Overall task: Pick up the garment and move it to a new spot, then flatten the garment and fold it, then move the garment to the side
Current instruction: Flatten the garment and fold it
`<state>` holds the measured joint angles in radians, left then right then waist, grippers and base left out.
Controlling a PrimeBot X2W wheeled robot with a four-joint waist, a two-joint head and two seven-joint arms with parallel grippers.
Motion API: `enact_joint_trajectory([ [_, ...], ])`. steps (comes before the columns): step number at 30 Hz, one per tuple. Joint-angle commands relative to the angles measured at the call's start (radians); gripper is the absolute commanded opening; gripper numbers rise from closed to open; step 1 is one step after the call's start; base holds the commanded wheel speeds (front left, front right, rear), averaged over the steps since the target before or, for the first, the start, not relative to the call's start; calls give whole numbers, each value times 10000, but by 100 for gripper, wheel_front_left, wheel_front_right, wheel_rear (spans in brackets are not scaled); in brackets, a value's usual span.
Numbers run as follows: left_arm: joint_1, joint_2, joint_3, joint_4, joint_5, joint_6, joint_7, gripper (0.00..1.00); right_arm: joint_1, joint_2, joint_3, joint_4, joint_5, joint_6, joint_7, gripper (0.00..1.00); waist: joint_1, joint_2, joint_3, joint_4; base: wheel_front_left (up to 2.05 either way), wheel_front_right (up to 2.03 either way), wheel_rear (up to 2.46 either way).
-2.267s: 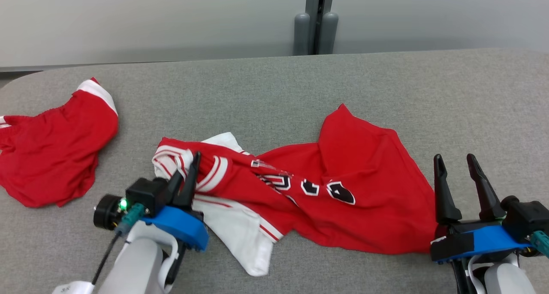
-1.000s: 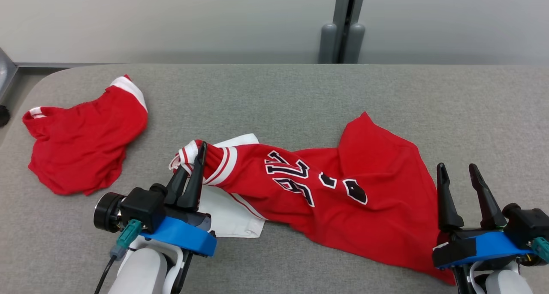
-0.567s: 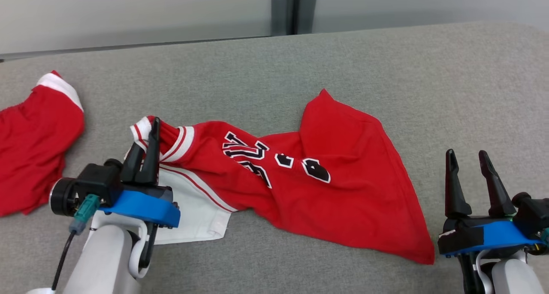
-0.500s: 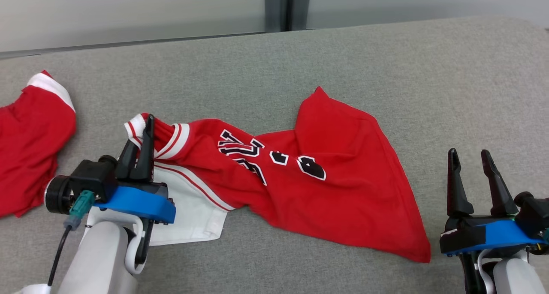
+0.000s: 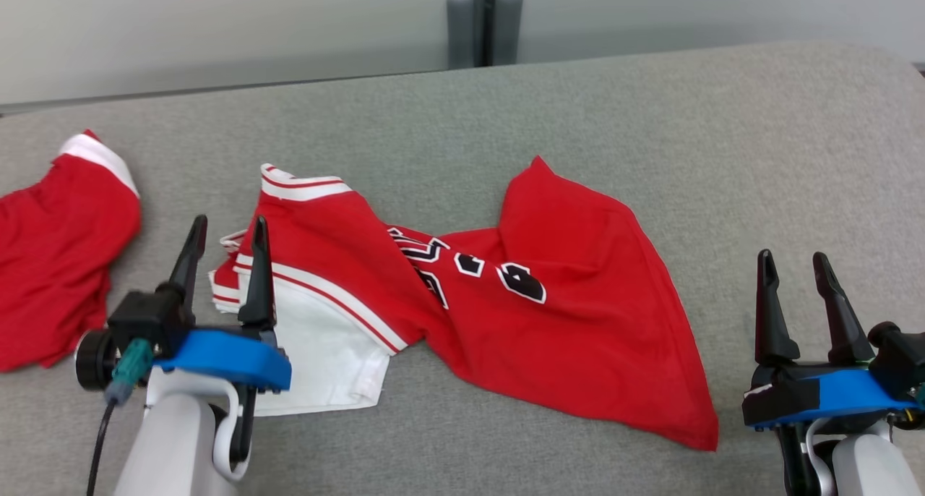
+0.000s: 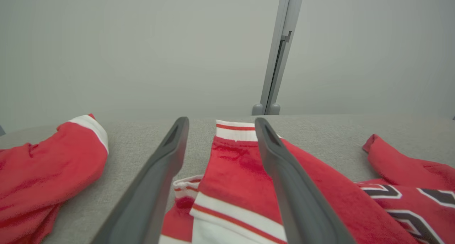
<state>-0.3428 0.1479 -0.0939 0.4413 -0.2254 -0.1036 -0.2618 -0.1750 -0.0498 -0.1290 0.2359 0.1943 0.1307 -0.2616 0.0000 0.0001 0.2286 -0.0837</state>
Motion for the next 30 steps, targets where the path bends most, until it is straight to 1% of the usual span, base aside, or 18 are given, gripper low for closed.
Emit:
enact_joint_trajectory([
  [1,265,-94,142,-237,107,-37,-49,100,79,-15,-2,-5,-12,1,-49,100,0,-1,-87,63,0,0,0],
  [6,1375,-494,622,-1343,395,-82,-48,100,240,-16,22,-13,22,1,-47,100,0,-1,-461,392,0,0,0],
  [10,2110,-719,1099,-2143,600,-74,-49,100,415,-16,88,-27,1,1,-44,100,0,-1,-743,607,0,0,0],
  [13,2576,-804,1373,-2489,738,-80,-48,100,573,-14,98,-49,-59,3,-45,100,0,-1,-987,758,0,0,0],
  [18,3057,-880,1670,-2778,1011,-86,-48,100,922,-14,320,-138,-104,1,-21,100,0,-1,-1352,926,0,0,0],
  [21,3224,-916,1716,-2820,1130,-80,-48,100,1247,-12,655,-327,-138,1,120,100,0,-1,-1490,1002,0,0,0],
  [26,3378,-953,1694,-2893,1223,-22,-48,100,1667,-15,1175,-819,-263,1,359,100,0,-1,-1564,1059,0,0,0],
  [30,3350,-964,1714,-2928,1288,-17,-48,100,1814,-17,1249,-1097,-249,1,521,100,0,-1,-1529,1071,0,0,0],
])
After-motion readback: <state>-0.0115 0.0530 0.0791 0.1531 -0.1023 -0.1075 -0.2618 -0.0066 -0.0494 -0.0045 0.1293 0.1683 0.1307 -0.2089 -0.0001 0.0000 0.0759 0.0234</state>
